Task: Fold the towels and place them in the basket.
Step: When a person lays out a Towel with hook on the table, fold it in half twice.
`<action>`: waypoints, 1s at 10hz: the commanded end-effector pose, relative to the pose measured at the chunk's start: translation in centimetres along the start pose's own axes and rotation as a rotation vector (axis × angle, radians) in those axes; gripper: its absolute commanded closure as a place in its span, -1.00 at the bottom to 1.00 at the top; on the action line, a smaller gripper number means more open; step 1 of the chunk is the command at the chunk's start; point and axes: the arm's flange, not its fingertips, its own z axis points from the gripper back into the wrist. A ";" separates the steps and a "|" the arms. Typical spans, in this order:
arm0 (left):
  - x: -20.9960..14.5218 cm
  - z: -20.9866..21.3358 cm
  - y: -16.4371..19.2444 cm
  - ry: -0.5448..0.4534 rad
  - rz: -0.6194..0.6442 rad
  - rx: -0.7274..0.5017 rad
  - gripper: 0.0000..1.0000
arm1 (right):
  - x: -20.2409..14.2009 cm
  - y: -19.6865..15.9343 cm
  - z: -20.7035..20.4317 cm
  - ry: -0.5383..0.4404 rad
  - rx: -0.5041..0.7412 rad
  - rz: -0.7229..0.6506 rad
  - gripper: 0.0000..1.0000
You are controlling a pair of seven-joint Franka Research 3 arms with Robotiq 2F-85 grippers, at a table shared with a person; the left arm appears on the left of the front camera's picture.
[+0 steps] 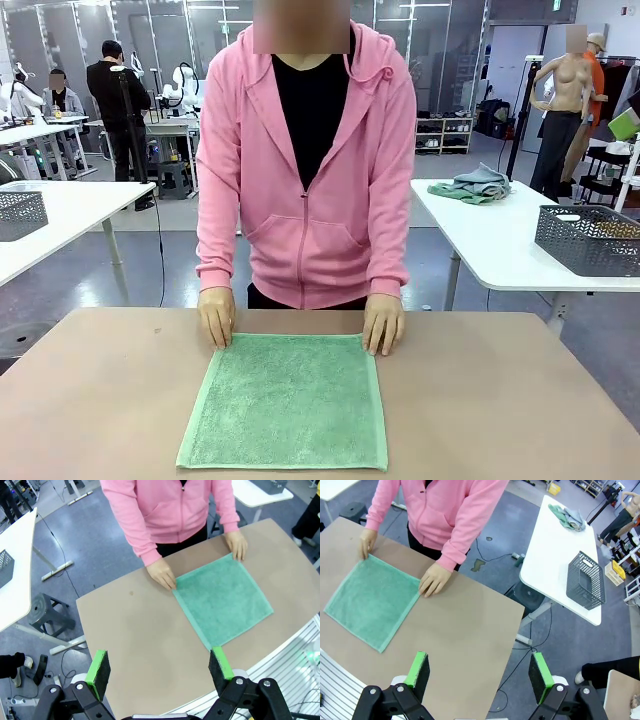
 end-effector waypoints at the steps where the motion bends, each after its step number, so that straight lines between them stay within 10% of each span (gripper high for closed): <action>1: 0.0 0.0 0.0 0.000 0.000 0.000 -1.00 | 0.3 0.8 0.6 -0.029 0.045 0.039 -1.00; 6: -0.7 -5.9 -10.3 0.121 -0.624 -0.154 -1.00 | -1.3 13.5 -3.7 0.015 0.260 0.654 -1.00; 10: -4.8 -13.2 -15.9 0.228 -0.753 -0.382 -1.00 | -5.9 20.1 -10.2 0.175 0.442 0.832 -1.00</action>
